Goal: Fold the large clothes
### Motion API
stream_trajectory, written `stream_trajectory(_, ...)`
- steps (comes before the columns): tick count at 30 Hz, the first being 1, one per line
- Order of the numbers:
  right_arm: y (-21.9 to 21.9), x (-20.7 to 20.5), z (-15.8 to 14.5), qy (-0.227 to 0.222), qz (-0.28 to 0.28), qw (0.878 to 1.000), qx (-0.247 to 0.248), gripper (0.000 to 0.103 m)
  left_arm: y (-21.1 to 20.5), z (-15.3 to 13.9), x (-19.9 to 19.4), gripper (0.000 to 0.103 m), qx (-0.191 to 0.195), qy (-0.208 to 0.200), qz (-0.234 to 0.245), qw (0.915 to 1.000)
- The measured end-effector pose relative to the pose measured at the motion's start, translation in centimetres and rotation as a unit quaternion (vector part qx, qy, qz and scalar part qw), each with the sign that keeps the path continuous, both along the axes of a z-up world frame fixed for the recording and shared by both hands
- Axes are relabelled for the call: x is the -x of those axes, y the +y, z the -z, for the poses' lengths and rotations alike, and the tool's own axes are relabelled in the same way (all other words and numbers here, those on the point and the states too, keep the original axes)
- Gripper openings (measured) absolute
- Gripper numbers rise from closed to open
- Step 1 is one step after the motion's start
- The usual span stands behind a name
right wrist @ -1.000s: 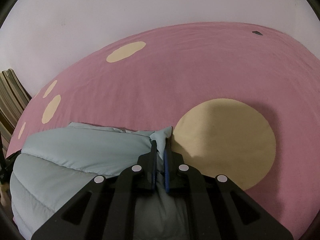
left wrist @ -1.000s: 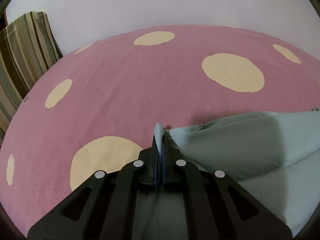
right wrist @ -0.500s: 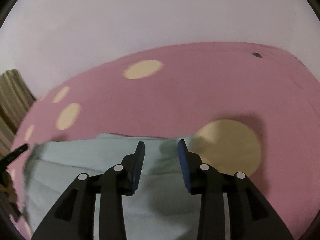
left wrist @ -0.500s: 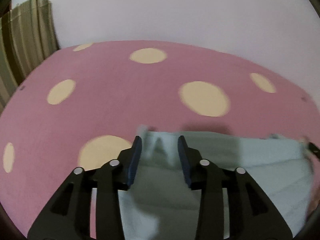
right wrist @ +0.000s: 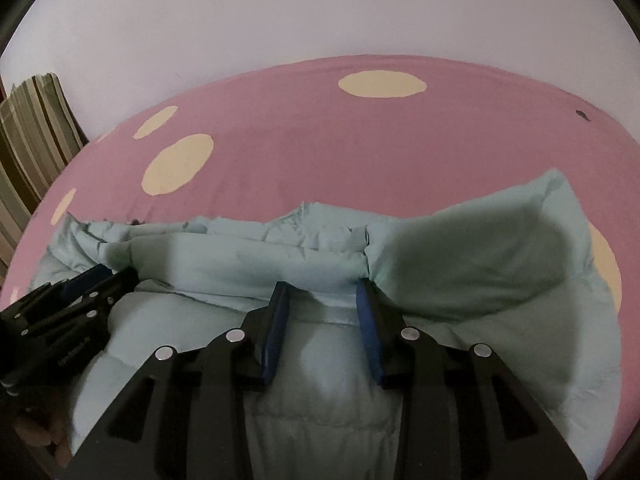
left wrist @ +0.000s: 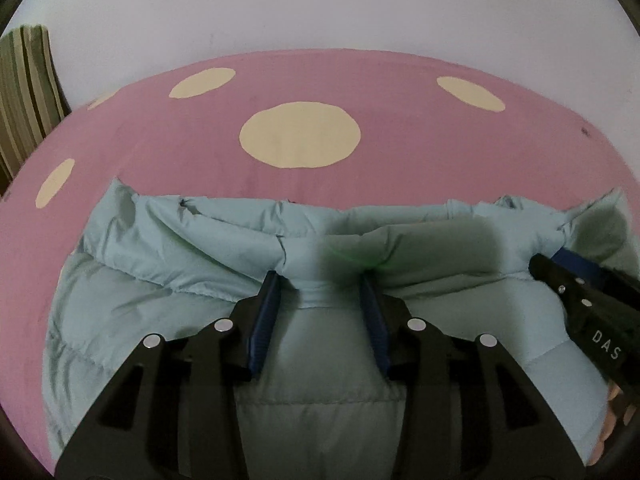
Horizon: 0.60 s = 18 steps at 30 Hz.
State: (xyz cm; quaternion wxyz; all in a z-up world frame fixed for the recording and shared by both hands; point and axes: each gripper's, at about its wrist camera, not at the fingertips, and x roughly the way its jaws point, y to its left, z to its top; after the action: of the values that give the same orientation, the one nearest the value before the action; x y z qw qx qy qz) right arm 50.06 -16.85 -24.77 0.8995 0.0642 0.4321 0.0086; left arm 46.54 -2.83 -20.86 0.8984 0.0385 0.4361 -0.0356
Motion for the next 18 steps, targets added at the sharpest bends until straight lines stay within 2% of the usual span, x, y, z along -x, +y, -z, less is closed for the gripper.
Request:
stream_trajectory(3, 0.8, 0.1, 0.6, -0.012, 0.003, 1.000, 0.023, 0.036, -0.2, 0.7, -0.2, 0.042, -0.009, -0.010, 0.000, 0.9999)
stream_trajectory(6, 0.9, -0.1, 0.9, -0.017, 0.007, 1.000, 0.025, 0.036, -0.3, 0.9, -0.3, 0.042, -0.014, -0.016, 0.000, 0.9998)
stream_trajectory(10, 0.9, -0.4, 0.2, -0.014, 0.006, 0.999, 0.028, 0.036, -0.8, -0.1, -0.3, 0.042, -0.034, -0.013, 0.003, 0.9993)
stream_trajectory(13, 0.1, 0.7, -2.0, -0.018, 0.011, 1.000, 0.002, 0.037, 0.1, -2.5, 0.9, 0.042, -0.016, -0.011, -0.002, 0.9998)
stream_trajectory(14, -0.2, 1.4, -2.7, -0.024, 0.015, 1.000, -0.007, 0.037, 0.9, -3.7, 2.0, 0.043, 0.009, -0.016, -0.004, 0.9998)
stream_trajectory(15, -0.3, 2.1, -3.2, -0.030, 0.017, 0.999, -0.016, 0.038, 1.2, -4.0, 2.7, 0.050, 0.020, -0.019, -0.004, 0.9996)
stream_trajectory(16, -0.3, 3.2, -4.0, -0.037, 0.016, 0.999, -0.023, 0.042, 1.8, -4.5, 3.9, 0.051, 0.027, -0.025, -0.004, 0.9993)
stream_trajectory(18, 0.3, 5.2, -4.6, -0.048, 0.001, 0.999, -0.019, 0.045, 2.5, -4.5, 5.2, 0.051, 0.018, -0.034, -0.014, 0.9992)
